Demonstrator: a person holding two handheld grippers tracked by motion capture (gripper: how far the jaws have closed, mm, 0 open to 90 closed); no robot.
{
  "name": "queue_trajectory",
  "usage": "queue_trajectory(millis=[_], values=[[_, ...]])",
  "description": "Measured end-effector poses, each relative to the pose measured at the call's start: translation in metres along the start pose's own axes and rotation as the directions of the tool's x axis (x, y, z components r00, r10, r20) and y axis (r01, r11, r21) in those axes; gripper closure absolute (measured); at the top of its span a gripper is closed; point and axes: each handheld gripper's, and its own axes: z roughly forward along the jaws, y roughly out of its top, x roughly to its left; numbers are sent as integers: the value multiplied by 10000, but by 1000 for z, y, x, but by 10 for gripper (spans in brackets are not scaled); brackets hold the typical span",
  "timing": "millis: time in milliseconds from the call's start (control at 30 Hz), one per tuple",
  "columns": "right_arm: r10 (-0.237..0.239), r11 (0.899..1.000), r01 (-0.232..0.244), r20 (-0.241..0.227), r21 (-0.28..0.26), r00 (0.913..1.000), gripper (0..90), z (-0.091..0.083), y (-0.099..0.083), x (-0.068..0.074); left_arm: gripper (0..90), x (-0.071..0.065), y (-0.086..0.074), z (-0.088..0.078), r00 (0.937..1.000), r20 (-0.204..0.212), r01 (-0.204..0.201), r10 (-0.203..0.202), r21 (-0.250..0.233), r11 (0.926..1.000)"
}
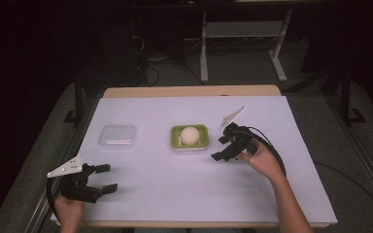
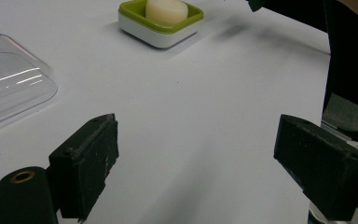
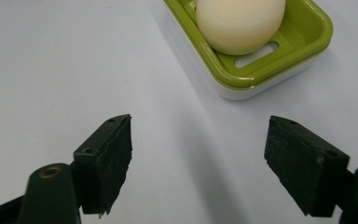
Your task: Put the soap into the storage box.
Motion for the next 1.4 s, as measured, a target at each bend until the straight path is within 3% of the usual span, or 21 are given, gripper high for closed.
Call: queue_trajectory(millis=[300,500,700,1400], values=[[25,9999,-24,140,-101,9999,225,-11,-17,7,132,0,0,2,10000,48,-79,79,-26,10000],[368,9992,-367,78,-139,9993,225,-15,-29,13,131,-1,0,3,10000,60,45,-45,-31,10000],[409,9988,-405,162,-268,9990,225,-20,-41,18,131,-2,0,4,10000,62,-25,25,9,10000],[804,9955,-800,75,-504,9967,226,-27,-86,37,131,-2,0,3,10000,17,6,-6,8,10000]])
